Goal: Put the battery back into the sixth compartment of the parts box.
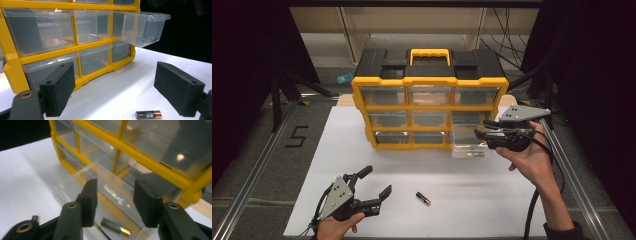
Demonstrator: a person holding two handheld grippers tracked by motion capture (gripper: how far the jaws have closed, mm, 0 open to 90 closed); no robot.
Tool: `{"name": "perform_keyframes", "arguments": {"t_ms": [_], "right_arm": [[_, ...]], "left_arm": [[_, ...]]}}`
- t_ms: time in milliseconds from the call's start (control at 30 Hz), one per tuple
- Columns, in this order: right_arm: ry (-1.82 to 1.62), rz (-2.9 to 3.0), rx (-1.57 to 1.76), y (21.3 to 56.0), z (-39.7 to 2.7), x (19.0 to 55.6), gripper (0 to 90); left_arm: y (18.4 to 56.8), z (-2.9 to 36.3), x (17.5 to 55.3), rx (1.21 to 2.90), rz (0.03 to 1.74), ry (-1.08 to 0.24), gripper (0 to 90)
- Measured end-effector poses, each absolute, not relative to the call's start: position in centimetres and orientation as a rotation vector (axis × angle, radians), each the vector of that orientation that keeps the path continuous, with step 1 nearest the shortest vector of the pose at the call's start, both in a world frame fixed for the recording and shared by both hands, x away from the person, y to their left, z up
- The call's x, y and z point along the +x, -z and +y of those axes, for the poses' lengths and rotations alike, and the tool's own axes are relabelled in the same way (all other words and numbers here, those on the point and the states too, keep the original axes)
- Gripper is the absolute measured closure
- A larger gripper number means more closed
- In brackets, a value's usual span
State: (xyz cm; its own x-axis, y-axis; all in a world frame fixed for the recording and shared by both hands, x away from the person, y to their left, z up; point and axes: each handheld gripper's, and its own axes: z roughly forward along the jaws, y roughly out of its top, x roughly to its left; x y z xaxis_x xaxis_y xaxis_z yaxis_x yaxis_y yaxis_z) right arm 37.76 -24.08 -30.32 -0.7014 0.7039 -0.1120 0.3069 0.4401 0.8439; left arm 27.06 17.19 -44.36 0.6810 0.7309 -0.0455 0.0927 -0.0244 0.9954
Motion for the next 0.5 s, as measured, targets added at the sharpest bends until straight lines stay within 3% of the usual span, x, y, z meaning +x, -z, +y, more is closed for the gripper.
{"name": "perform_keyframes", "arguments": {"t_ms": [400,500], "right_arm": [[-1.230,2.298,0.732,29.7,-20.2,35.7,31.6],[-1.234,2.315,0.704,29.8,-19.2,35.1,31.3]], "left_arm": [[44.3,17.2,27.1,1.533,0.705,-0.584,16.7],[44.3,17.2,27.0,1.532,0.706,-0.584,16.7]]}}
